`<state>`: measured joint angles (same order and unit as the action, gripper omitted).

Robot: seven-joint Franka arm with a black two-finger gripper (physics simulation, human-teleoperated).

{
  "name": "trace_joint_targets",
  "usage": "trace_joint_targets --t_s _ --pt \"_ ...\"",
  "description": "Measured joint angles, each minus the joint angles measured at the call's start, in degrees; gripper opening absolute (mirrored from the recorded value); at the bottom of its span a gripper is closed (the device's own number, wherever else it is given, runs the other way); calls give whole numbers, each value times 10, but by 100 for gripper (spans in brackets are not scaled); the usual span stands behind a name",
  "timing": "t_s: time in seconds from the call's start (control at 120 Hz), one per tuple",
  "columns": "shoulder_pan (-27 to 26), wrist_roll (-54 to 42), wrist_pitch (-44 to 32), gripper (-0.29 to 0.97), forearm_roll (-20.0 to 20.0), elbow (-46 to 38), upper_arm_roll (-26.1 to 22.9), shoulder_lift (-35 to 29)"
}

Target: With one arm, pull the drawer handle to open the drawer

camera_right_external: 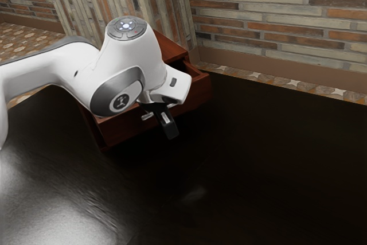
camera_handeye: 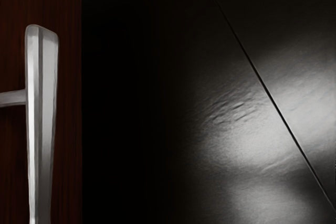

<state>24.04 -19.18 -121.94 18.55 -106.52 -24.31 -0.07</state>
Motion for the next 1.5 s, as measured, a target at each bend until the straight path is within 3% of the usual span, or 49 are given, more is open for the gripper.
trace_joint_targets --t_s 0.85,0.95,1.175,1.3,1.4,1.5 --pt "28 21 -32 68 -2 -20 -31 -10" --pt "23 24 -32 62 -3 -29 -35 -25" --pt "-23 30 -33 65 -10 -37 -42 -36" --pt "-19 33 -31 67 -12 -39 -42 -50" --pt "-12 37 8 67 -46 -32 -44 -136" --pt "-14 51 107 68 -98 54 -70 -176"
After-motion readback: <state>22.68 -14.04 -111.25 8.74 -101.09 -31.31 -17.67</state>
